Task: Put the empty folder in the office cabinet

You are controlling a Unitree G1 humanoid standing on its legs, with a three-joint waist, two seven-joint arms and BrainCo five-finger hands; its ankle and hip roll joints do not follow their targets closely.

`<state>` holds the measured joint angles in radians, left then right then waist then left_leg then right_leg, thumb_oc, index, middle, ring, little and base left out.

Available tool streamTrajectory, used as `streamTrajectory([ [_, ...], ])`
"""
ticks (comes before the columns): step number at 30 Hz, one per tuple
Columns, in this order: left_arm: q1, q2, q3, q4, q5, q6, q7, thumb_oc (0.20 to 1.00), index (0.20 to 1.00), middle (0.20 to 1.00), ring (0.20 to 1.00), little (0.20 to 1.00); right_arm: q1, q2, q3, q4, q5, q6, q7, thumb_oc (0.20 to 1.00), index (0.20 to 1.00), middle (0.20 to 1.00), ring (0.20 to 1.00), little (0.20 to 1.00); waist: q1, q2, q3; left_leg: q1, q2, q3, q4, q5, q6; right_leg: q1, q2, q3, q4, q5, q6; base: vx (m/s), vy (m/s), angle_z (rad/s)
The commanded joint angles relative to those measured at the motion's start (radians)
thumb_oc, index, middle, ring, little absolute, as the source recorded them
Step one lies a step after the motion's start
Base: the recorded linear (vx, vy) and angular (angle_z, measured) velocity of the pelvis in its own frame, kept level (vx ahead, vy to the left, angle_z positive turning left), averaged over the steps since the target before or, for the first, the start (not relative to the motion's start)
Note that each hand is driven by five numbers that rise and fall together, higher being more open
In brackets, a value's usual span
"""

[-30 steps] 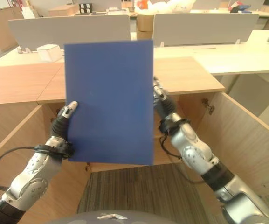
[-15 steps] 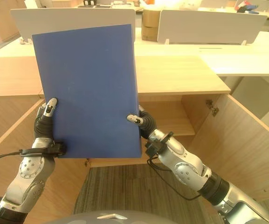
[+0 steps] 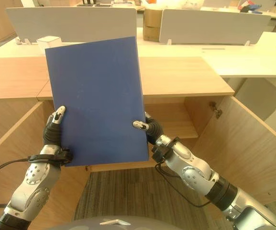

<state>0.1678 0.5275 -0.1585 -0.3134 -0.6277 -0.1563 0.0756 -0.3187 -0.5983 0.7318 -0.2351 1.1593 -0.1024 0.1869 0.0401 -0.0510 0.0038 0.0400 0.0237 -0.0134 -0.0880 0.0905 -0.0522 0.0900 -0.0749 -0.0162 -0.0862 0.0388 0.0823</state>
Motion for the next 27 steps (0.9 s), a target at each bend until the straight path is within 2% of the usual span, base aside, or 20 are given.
streamTrajectory([
  [1, -0.017, 0.037, -0.048, -0.036, -0.026, -0.030, -0.068, 0.200, 0.200, 0.200, 0.200, 0.200, -0.034, 0.028, -0.047, -0.043, 0.004, -0.037, 0.003, 1.000, 1.000, 1.000, 1.000, 1.000, -0.002, -0.029, -0.026, -0.028, 0.028, -0.006, 0.001, -0.079, -0.019, 0.014, -0.065, -0.029, 0.020, -0.066, 0.060, 0.00, 0.000, 0.00],
  [8, 0.014, 0.057, -0.110, -0.060, -0.071, -0.003, -0.099, 0.200, 0.200, 0.200, 0.200, 0.200, -0.066, 0.024, -0.080, -0.015, 0.020, -0.048, -0.023, 1.000, 1.000, 1.000, 1.000, 1.000, 0.002, -0.034, -0.028, -0.031, 0.028, -0.010, 0.001, -0.079, -0.019, 0.015, -0.064, -0.031, 0.017, -0.065, 0.061, 0.00, 0.000, 0.00],
  [26, 0.045, 0.087, -0.134, -0.072, -0.090, 0.023, -0.133, 0.200, 0.200, 0.200, 0.200, 0.200, -0.098, 0.022, -0.086, 0.043, 0.021, -0.012, -0.034, 1.000, 1.000, 1.000, 1.000, 1.000, 0.016, -0.039, -0.022, -0.035, 0.025, -0.018, 0.001, -0.079, -0.018, 0.014, -0.060, -0.038, 0.018, -0.067, 0.060, 0.00, -0.001, 0.03],
  [27, 0.043, 0.088, -0.135, -0.071, -0.090, 0.023, -0.135, 0.200, 0.200, 0.200, 0.200, 0.200, -0.099, 0.019, -0.078, 0.042, 0.020, -0.005, -0.030, 0.743, 0.743, 0.743, 0.743, 0.743, 0.017, -0.039, -0.021, -0.036, 0.025, -0.018, 0.001, -0.079, -0.018, 0.014, -0.060, -0.038, 0.018, -0.067, 0.060, 0.00, 0.000, 0.00],
])
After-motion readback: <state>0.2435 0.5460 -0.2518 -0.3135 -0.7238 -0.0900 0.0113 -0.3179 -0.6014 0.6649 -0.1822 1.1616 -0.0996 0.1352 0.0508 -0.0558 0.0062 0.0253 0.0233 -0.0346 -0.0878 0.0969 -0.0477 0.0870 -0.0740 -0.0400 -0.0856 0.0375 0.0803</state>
